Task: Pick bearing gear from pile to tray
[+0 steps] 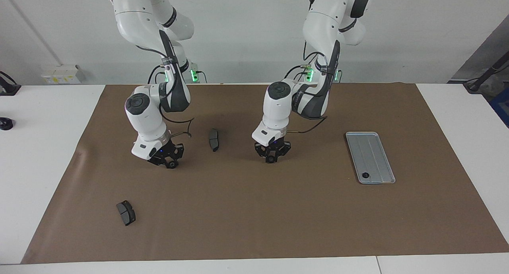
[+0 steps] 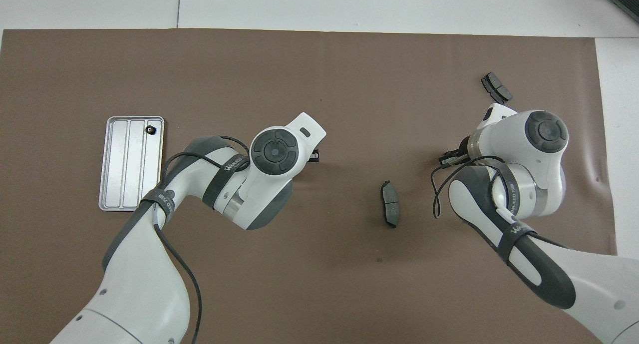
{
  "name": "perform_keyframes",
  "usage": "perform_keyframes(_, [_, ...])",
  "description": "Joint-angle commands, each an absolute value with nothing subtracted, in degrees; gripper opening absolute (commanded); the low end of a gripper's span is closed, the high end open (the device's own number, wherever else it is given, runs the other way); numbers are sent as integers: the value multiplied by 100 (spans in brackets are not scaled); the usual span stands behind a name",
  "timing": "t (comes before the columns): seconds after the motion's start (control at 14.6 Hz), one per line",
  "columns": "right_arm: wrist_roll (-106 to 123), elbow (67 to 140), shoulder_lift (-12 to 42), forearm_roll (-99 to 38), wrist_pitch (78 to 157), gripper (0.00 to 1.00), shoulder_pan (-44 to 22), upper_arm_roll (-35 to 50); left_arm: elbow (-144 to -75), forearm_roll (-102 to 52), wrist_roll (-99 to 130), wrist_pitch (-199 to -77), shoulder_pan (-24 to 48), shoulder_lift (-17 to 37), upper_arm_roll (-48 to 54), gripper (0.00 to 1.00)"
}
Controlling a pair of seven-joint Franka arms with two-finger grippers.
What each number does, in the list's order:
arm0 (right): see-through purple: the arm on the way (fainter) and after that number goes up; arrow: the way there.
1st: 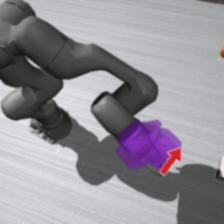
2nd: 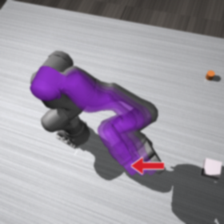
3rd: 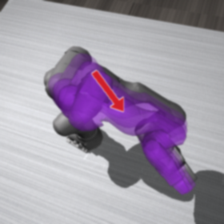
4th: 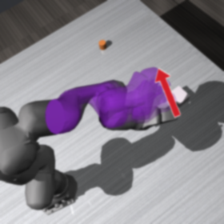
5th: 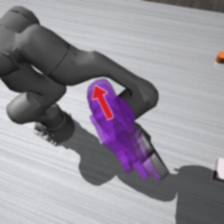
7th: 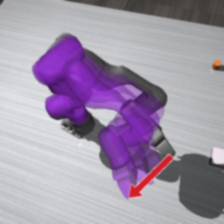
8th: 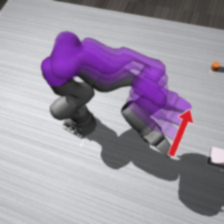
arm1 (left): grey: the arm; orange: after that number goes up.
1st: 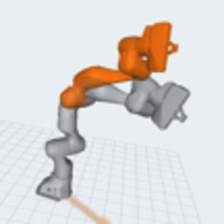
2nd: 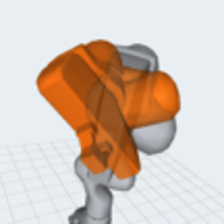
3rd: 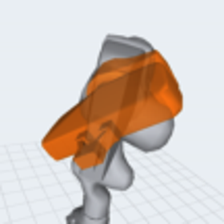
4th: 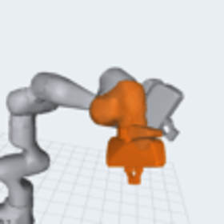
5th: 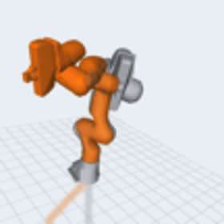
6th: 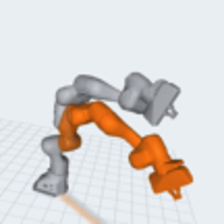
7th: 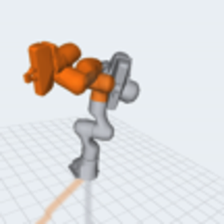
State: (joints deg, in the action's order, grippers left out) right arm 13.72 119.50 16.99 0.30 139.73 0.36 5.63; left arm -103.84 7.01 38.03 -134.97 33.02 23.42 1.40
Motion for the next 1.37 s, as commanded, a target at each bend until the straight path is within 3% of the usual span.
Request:
perform_keyframes(0.0, [1582, 12024, 1608, -158, 14037, 0, 97, 624, -10888, 817, 3448, -13192, 2788, 1514, 149, 0])
perform_keyframes(0.21, [1259, 11577, 1495, -158, 13494, 0, 35, 650, -11381, 817, 2998, -13236, 2234, 1020, 149, 0])
perform_keyframes(0.55, [-926, 10206, 1582, -158, 12393, 0, -561, 756, -11758, 817, 2428, -13664, 1075, 923, 158, 0])
perform_keyframes(0.89, [-3115, 9784, 1880, -167, 12577, 0, -1588, 765, -12436, 809, 1636, -14994, 203, 940, 176, 0])
perform_keyframes(1.1, [-4487, 9580, 2310, -158, 13103, 0, -2169, 773, -12437, 809, 1424, -15012, -17, 1028, 176, 0])
perform_keyframes(1.3, [-5132, 9107, 3065, -88, 13455, 0, -2671, 765, -12542, 800, 1397, -15099, -26, 1081, 184, 0])
